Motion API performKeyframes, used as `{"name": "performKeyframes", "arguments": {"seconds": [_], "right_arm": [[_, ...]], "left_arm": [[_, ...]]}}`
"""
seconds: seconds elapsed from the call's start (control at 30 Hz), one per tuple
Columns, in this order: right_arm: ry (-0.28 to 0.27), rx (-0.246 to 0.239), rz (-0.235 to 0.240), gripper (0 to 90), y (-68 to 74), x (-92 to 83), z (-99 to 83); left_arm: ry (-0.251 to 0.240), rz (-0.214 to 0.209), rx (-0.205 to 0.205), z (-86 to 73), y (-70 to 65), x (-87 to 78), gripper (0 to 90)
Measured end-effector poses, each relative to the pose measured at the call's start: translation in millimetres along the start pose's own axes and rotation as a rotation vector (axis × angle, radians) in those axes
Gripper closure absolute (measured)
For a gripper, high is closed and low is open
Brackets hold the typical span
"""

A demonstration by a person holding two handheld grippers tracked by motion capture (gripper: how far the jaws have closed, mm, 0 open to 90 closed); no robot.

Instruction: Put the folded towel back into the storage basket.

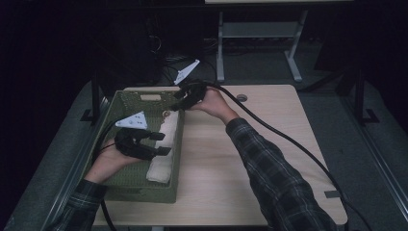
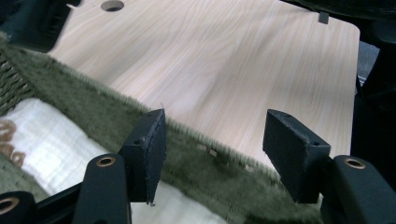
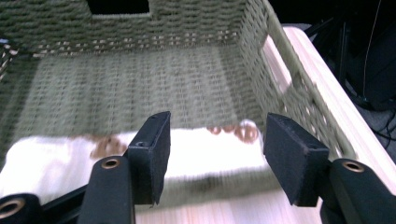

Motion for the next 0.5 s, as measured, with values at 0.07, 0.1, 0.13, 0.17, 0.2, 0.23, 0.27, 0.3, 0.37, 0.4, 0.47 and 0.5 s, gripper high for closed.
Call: {"name": "performKeyframes", "arguments": {"seconds": [0.07, 0.1, 0.13, 0.17, 0.2, 0.23, 0.27, 0.3, 0.37, 0.4, 0.47, 0.5], "right_arm": [[-0.001, -0.004, -0.004, 40.6, -0.1, -11.3, -5.6], [-0.001, 0.004, -0.004, 40.3, 0.0, -15.0, -7.2], [0.002, 0.004, -0.002, 40.1, -0.6, -19.9, -9.7], [0.004, 0.005, -0.005, 40.0, -1.1, -25.0, -11.8], [0.0, 0.006, -0.006, 39.9, -1.9, -31.4, -13.9], [0.0, 0.013, -0.009, 39.8, -2.0, -35.4, -14.9], [-0.001, 0.015, -0.009, 39.5, -2.7, -40.4, -16.4], [-0.003, 0.007, -0.01, 39.3, -4.4, -45.3, -17.9], [-0.009, 0.031, -0.01, 38.5, -3.5, -54.9, -20.4], [-0.01, 0.024, -0.01, 38.1, -4.3, -59.3, -22.4], [-0.008, 0.023, -0.011, 37.7, -4.1, -67.4, -26.5], [-0.009, 0.022, -0.011, 37.3, -4.0, -71.1, -28.7]], "left_arm": [[-0.001, 0.002, 0.001, 5.4, -2.8, 5.5, 38.9], [-0.001, 0.001, 0.005, 8.3, -4.3, 8.5, 38.7], [0.001, 0.003, 0.004, 11.4, -6.4, 11.4, 38.5], [0.001, 0.006, 0.008, 15.3, -8.7, 15.2, 38.3], [0.001, 0.008, 0.009, 17.8, -10.3, 17.2, 38.0], [-0.002, 0.01, 0.012, 21.0, -12.3, 19.8, 37.9], [-0.006, 0.01, 0.016, 24.2, -14.2, 22.5, 37.7], [-0.01, 0.015, 0.018, 26.9, -15.9, 25.3, 37.4], [-0.011, 0.022, 0.018, 31.2, -18.4, 31.2, 36.3], [-0.009, 0.026, 0.02, 32.9, -19.5, 34.3, 35.4], [-0.007, 0.029, 0.022, 36.0, -22.0, 40.4, 34.0], [-0.009, 0.031, 0.022, 37.7, -23.4, 43.7, 33.2]]}}
Point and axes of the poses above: each handheld gripper's, and its own axes: x roughly forward along the jaws, z roughly out of its top, y roughly to its left, the point moved 6 cm from there along x, roughly forward along the jaws, and after that the axes turned 12 degrees about -y, right-handed, at the moved point
